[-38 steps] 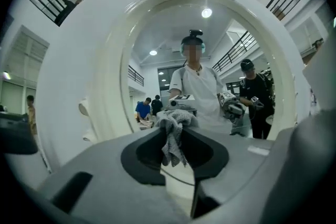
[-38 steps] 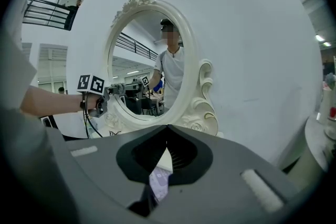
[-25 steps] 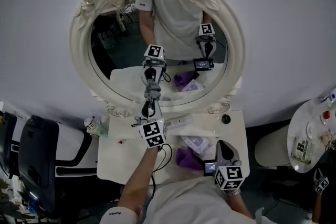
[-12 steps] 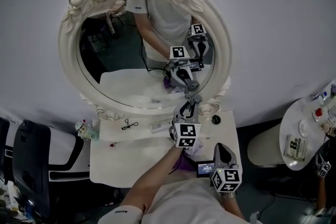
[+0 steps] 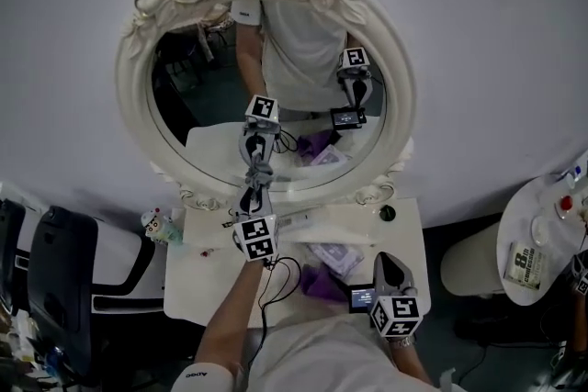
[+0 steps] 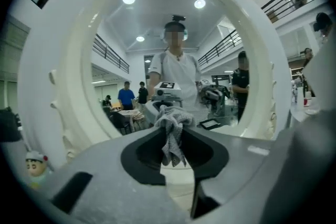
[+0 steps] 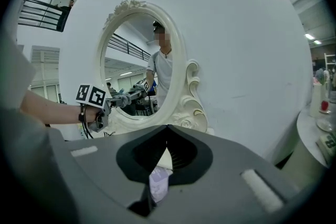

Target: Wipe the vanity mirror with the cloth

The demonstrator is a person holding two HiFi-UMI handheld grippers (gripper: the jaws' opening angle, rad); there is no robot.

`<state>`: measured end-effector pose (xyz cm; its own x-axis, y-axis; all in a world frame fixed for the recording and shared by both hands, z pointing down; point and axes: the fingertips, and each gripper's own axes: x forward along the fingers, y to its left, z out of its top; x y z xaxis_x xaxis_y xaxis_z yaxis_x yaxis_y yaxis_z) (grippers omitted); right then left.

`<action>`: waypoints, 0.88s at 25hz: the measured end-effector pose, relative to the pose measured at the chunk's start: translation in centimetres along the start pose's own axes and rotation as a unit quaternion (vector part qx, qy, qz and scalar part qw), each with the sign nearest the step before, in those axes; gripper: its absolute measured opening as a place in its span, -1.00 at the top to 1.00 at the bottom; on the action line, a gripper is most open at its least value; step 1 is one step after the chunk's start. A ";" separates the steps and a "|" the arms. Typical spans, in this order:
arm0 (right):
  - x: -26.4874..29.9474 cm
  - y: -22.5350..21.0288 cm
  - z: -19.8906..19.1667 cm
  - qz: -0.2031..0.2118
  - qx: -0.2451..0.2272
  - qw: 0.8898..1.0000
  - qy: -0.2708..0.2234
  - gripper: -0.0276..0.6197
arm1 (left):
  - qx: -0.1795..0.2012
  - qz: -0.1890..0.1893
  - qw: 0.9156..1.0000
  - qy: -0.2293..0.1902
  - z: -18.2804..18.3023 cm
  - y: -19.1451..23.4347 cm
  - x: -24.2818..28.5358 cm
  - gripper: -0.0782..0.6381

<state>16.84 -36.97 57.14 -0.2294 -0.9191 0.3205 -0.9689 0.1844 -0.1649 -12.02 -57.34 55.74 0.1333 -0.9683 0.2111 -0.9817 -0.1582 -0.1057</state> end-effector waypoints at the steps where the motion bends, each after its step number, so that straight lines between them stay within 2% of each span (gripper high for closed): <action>1: 0.1 0.2 0.0 0.005 -0.003 1.000 0.001 0.89 | -0.004 0.025 1.000 -0.001 0.0 2.4 -0.4 0.56; 4: 0.4 0.6 0.0 0.012 -0.008 1.000 0.004 0.89 | -0.023 0.096 0.995 -0.014 0.5 8.9 -1.9 0.56; 6: 0.5 0.7 -0.1 0.015 -0.009 1.000 0.007 0.89 | -0.043 0.125 0.991 -0.027 0.8 11.8 -3.1 0.56; 8: 0.6 0.7 -0.2 0.016 -0.011 1.000 0.008 0.89 | -0.057 0.131 0.989 -0.038 0.9 12.6 -3.8 0.55; 10: 0.7 0.6 -0.2 0.017 -0.012 1.000 0.010 0.89 | -0.060 0.119 0.990 -0.040 0.6 11.3 -3.8 0.55; 12: 0.8 0.6 -0.2 0.019 -0.013 1.000 0.012 0.89 | -0.059 0.079 0.995 -0.036 0.2 7.9 -2.9 0.55; 14: 1.0 0.8 -0.2 0.020 -0.015 1.000 0.012 0.89 | -0.048 0.017 0.998 -0.030 0.0 2.6 -1.7 0.55; 16: 1.0 0.9 -0.2 0.021 -0.016 1.000 0.013 0.89 | -0.032 -0.046 0.998 -0.036 0.7 -3.5 -0.7 0.55; 18: 0.9 0.9 -0.3 0.018 -0.013 1.000 0.013 0.89 | -0.016 -0.108 0.993 -0.054 2.5 -9.6 -0.4 0.55; 20: 0.7 0.5 -0.4 0.009 -0.007 1.000 0.013 0.89 | -0.003 -0.164 0.984 -0.071 4.3 -15.2 -0.2 0.55; 22: 0.4 -0.2 -0.5 -0.002 -0.001 1.000 0.013 0.89 | 0.009 -0.200 0.977 -0.078 5.2 -19.2 0.3 0.55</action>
<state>16.87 -37.20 57.77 -0.2269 -0.9105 0.3457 -0.9702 0.1805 -0.1614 7.53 -55.57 52.82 0.5261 -0.8459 0.0881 -0.8445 -0.5318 -0.0629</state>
